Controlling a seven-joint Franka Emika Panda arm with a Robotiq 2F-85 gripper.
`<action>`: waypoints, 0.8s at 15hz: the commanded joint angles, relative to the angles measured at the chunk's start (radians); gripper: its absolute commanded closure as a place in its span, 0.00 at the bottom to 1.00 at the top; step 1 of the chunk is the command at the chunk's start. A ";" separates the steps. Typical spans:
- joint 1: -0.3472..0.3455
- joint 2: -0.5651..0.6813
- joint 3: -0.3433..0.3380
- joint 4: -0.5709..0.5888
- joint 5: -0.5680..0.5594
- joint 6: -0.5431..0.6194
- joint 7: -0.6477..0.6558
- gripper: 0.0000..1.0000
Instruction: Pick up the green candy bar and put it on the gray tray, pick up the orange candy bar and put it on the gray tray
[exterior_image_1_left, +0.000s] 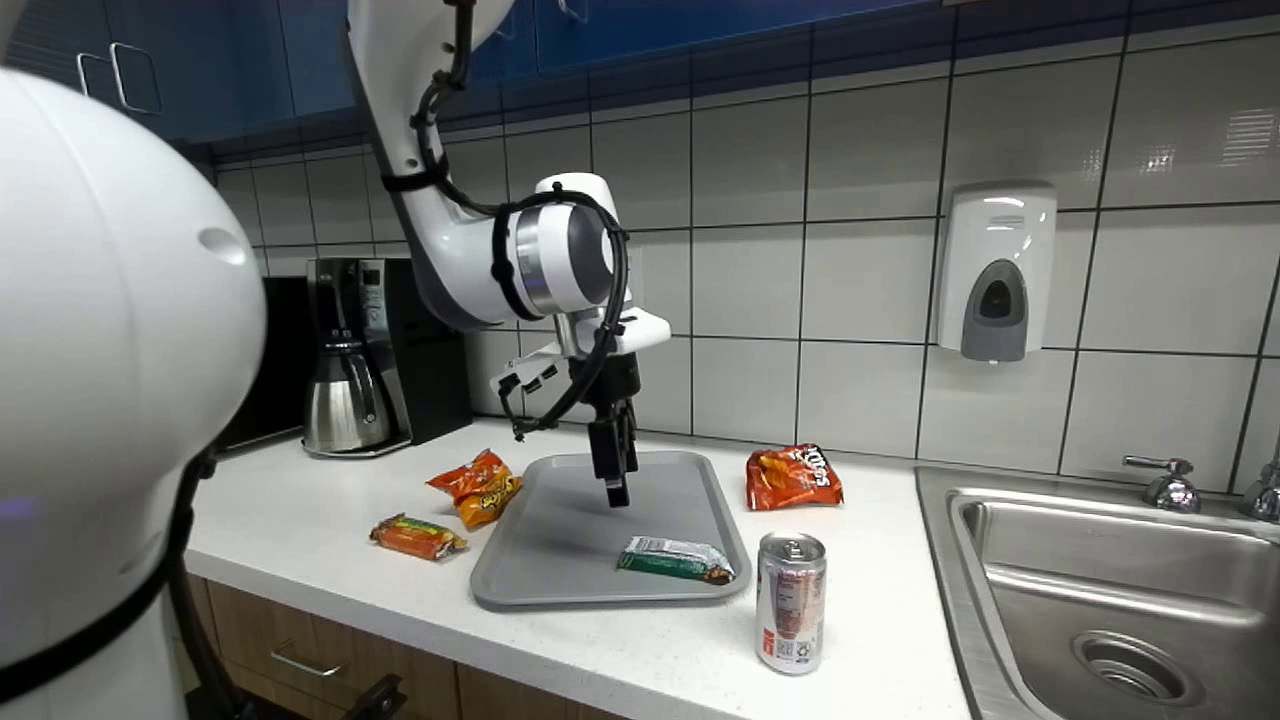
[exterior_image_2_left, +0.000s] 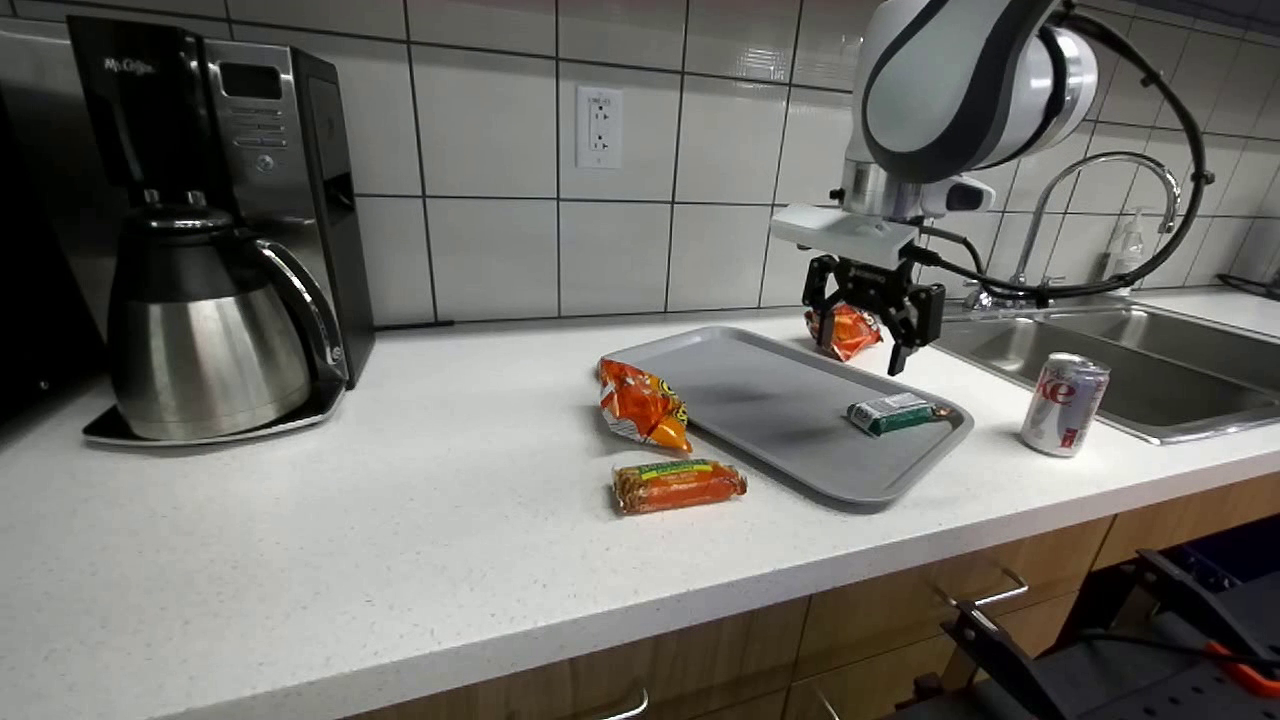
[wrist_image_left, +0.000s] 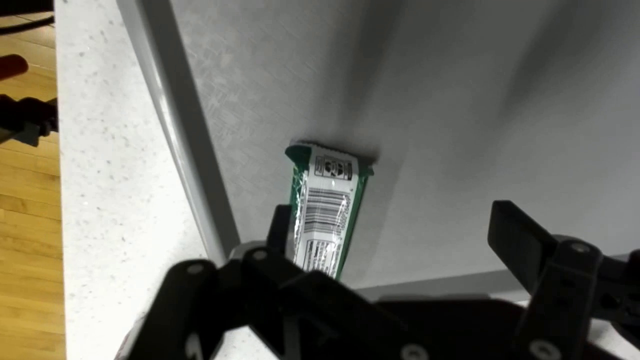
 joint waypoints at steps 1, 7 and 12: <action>-0.009 -0.081 0.061 -0.072 0.040 0.013 0.005 0.00; 0.001 -0.143 0.152 -0.141 0.108 0.016 0.010 0.00; 0.019 -0.158 0.223 -0.174 0.190 0.031 0.013 0.00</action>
